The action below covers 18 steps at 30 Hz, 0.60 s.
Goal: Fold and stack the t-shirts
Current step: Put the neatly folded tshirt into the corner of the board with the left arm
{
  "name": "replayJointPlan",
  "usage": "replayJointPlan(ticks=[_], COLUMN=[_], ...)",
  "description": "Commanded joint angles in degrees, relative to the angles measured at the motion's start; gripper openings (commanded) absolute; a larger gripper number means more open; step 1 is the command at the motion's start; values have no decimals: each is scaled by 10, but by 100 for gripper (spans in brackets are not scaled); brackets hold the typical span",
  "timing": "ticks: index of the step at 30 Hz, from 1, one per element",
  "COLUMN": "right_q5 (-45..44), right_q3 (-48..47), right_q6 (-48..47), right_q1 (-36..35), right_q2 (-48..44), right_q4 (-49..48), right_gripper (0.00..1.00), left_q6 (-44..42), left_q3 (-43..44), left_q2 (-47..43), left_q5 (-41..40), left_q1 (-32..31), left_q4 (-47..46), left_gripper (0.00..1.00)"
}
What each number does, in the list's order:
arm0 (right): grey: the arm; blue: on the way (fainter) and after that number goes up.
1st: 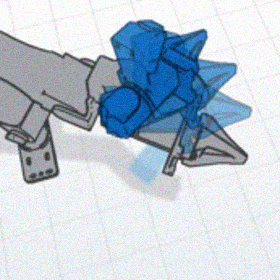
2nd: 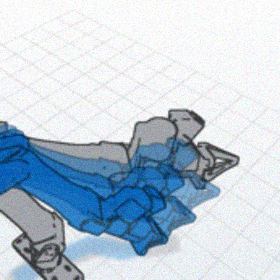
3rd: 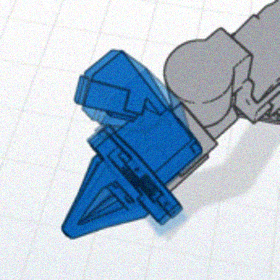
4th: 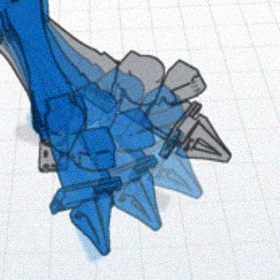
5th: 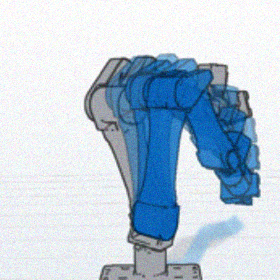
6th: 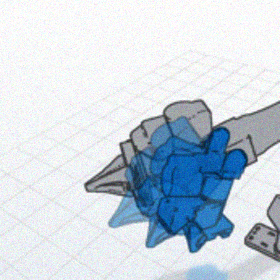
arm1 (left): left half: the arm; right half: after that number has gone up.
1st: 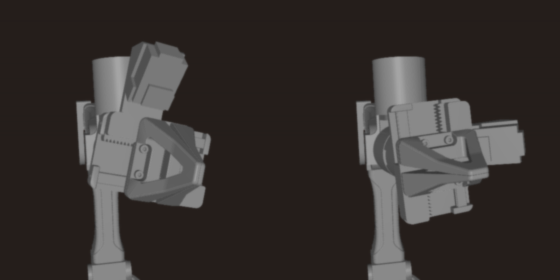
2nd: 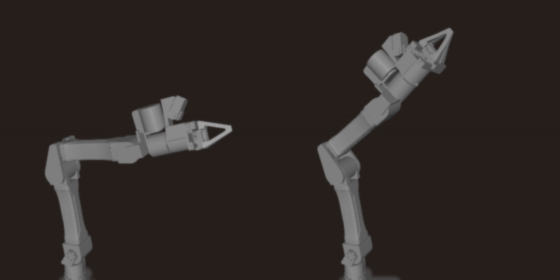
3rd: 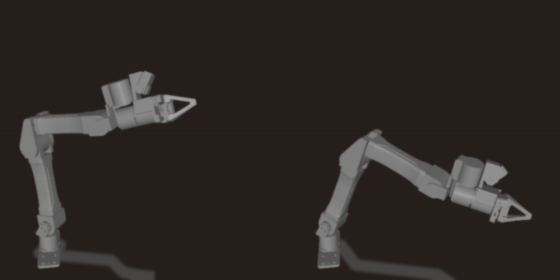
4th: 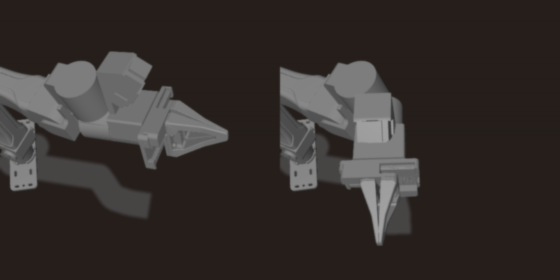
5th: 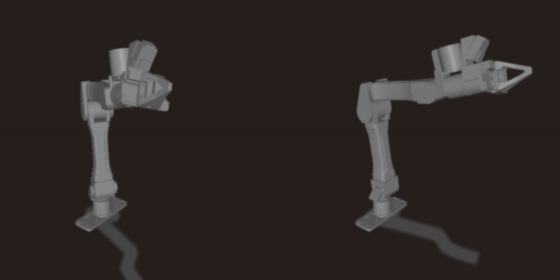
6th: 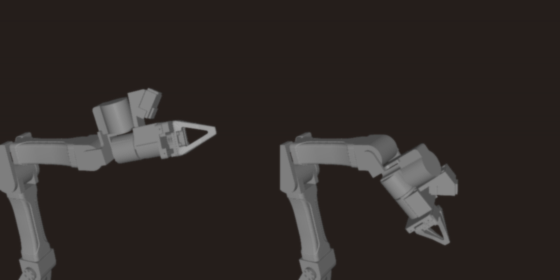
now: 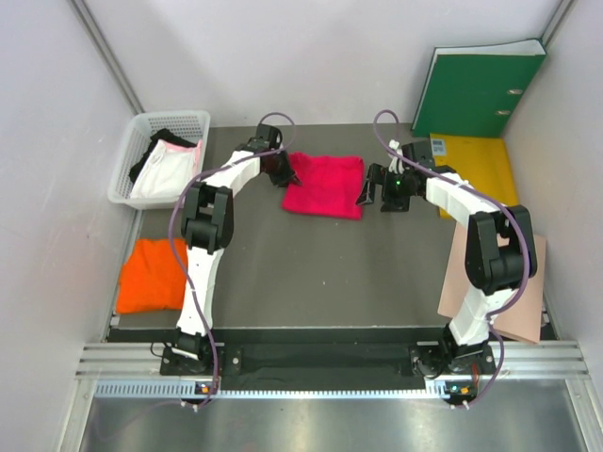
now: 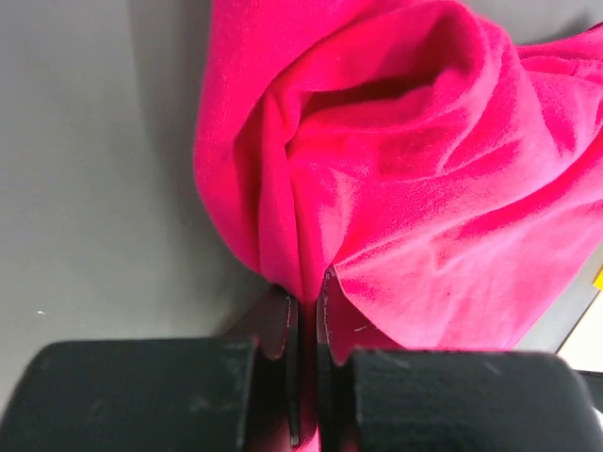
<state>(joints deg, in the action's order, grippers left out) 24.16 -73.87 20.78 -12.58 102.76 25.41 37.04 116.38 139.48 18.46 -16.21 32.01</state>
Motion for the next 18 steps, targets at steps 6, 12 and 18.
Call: replayJointPlan(ticks=[6, 12, 18], right_q5=[15, 25, 28], right_q3=[-1, -6, -26], right_q6=[-7, -5, -13], right_q1=[3, 3, 3], right_q2=[-36, -27, -16], right_q4=[1, 1, 15], right_gripper=[91, 90, 91], left_q6=[-78, -100, -107], left_q3=[-112, -218, -330], left_q2=[-126, -239, -351], left_q5=[-76, -79, -153], left_q1=[9, 27, 62], left_q4=[136, 218, 287], left_gripper=[0, 0, 0])
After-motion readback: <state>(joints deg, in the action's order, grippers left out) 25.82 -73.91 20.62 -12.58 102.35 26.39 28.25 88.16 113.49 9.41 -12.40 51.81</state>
